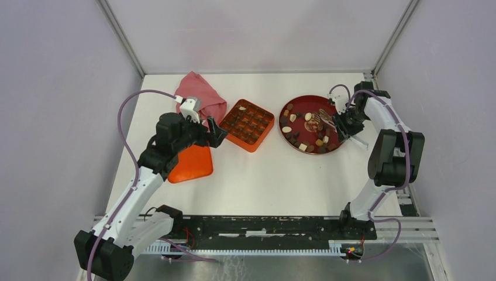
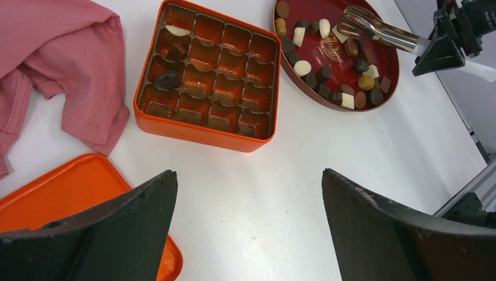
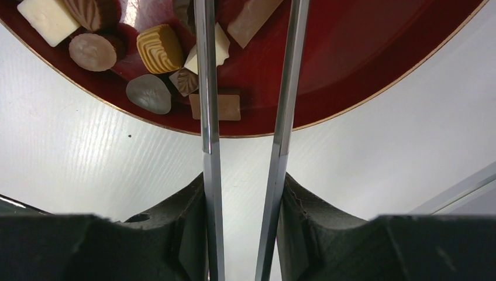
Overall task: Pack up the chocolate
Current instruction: Pick up the fake chocolate from the plate.
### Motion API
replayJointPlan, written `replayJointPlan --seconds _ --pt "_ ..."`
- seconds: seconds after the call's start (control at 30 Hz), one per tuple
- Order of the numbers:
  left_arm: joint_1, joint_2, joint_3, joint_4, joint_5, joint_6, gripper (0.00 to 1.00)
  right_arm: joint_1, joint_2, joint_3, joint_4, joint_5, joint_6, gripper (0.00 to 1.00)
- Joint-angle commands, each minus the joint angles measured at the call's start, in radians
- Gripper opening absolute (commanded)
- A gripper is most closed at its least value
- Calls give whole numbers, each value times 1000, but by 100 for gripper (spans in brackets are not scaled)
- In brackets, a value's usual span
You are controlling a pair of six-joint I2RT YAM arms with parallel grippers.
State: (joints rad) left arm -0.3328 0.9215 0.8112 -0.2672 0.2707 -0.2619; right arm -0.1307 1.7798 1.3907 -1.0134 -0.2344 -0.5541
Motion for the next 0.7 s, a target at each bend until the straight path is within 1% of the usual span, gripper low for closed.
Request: replayJointPlan --seconds 0.0,0.2,0.4,0.53,0.67 --pt "7 -20 -10 36 24 29 97 6 -10 8 28 53 13 44" --pt "9 -20 -12 40 31 27 98 6 -37 27 41 69 22 44" --pt "12 -21 -13 42 37 26 97 9 -49 12 41 67 16 43" --pt "13 -22 -14 44 38 26 97 13 -24 2 48 61 17 41" --pt "14 -25 -16 43 31 26 97 22 -7 5 59 56 25 36"
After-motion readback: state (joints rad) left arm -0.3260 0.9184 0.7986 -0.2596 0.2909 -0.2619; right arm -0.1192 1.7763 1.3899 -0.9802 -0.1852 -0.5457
